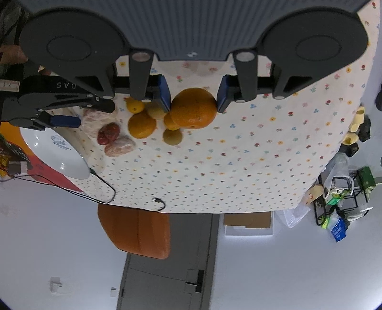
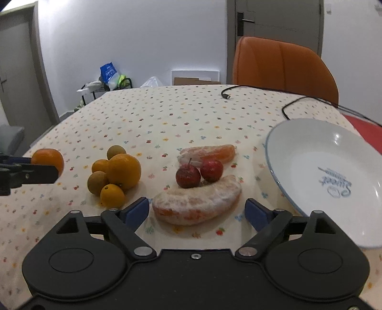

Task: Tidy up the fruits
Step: 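Grasp the wrapped peeled pomelo segment with the right tool while the left tool holds the orange, then carry the pomelo segment into the white plate and open the right tool while the left tool carries the orange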

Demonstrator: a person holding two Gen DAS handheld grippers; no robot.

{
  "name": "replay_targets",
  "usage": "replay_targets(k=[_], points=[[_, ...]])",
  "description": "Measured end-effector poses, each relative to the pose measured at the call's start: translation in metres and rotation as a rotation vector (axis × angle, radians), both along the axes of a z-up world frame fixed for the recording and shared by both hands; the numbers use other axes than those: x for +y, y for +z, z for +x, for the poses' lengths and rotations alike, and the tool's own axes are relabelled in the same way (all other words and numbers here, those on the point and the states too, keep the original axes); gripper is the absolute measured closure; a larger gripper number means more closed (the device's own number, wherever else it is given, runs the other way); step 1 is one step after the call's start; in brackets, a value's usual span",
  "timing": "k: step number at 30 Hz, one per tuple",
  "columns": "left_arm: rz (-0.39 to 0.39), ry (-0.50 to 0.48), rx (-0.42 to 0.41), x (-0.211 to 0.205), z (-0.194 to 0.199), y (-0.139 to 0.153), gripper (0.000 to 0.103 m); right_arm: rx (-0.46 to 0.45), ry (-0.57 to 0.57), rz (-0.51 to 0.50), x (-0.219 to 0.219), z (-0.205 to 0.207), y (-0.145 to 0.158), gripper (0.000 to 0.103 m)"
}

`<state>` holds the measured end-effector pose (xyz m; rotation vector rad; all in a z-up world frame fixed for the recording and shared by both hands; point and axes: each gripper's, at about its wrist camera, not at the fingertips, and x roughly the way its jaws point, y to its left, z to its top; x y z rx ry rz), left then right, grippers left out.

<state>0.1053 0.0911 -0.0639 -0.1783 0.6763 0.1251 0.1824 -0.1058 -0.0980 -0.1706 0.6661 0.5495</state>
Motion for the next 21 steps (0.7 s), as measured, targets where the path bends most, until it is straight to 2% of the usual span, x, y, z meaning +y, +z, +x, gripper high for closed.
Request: replay_targets(k=[4, 5, 7, 21], points=[[-0.006, 0.018, 0.001, 0.008, 0.002, -0.002, 0.063, -0.03, 0.017, -0.033, 0.01, 0.0, -0.001, 0.016], [-0.008, 0.019, 0.001, 0.009, 0.003, -0.002, 0.063, -0.04, 0.017, -0.046, 0.011, -0.001, -0.002, 0.023], [-0.009, 0.02, -0.001, 0.01, 0.004, -0.001, 0.063, -0.056, 0.023, -0.053, 0.012, -0.003, -0.001, 0.026], [-0.004, -0.011, -0.034, -0.011, 0.001, 0.009, 0.063, -0.089, 0.047, -0.002, -0.005, -0.022, 0.022, 0.027]])
